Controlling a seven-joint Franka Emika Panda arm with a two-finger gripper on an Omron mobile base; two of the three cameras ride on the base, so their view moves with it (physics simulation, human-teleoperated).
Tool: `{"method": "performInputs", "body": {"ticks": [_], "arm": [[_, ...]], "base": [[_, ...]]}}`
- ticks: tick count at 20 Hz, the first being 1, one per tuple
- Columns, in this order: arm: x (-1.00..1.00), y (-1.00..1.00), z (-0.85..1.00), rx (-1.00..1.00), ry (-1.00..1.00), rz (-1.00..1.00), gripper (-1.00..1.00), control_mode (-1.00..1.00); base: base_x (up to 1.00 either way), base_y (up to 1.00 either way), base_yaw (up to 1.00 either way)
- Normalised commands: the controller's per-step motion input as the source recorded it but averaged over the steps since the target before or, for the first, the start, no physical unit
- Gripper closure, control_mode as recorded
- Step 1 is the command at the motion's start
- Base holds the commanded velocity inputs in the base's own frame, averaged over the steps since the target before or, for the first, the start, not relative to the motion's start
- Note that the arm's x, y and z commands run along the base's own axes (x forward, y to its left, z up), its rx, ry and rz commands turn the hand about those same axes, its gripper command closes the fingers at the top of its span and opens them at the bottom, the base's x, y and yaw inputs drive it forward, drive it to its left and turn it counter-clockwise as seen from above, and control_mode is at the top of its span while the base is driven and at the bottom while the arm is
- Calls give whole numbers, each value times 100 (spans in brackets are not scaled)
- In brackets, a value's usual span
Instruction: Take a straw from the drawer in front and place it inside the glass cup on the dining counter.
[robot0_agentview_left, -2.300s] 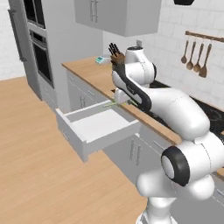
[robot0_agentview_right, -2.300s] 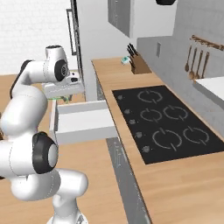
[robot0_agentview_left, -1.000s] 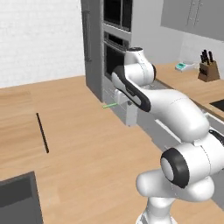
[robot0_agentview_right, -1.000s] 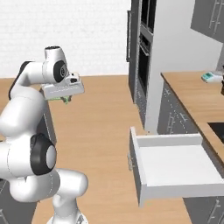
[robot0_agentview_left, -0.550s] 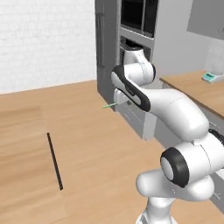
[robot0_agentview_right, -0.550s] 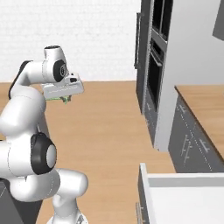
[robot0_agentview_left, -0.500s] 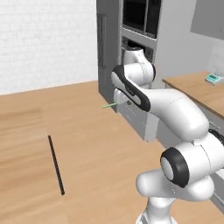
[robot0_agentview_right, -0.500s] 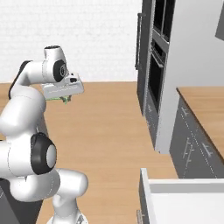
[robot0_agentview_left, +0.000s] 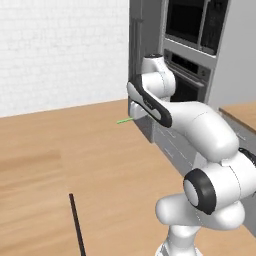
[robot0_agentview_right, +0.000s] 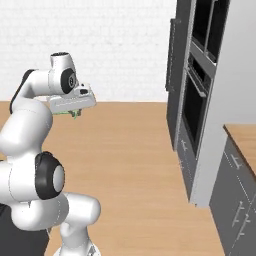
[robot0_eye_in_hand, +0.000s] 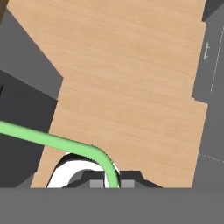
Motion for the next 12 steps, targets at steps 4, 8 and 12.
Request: {"method": "performInputs", "body": {"ticks": [4,8,12], "arm": [[0,0,0,0,0,0,100,100],[0,0,0,0,0,0,100,100],[0,0,0,0,0,0,100,100]], "base": [[100,13,12],[100,9,14],[100,2,16]]}}
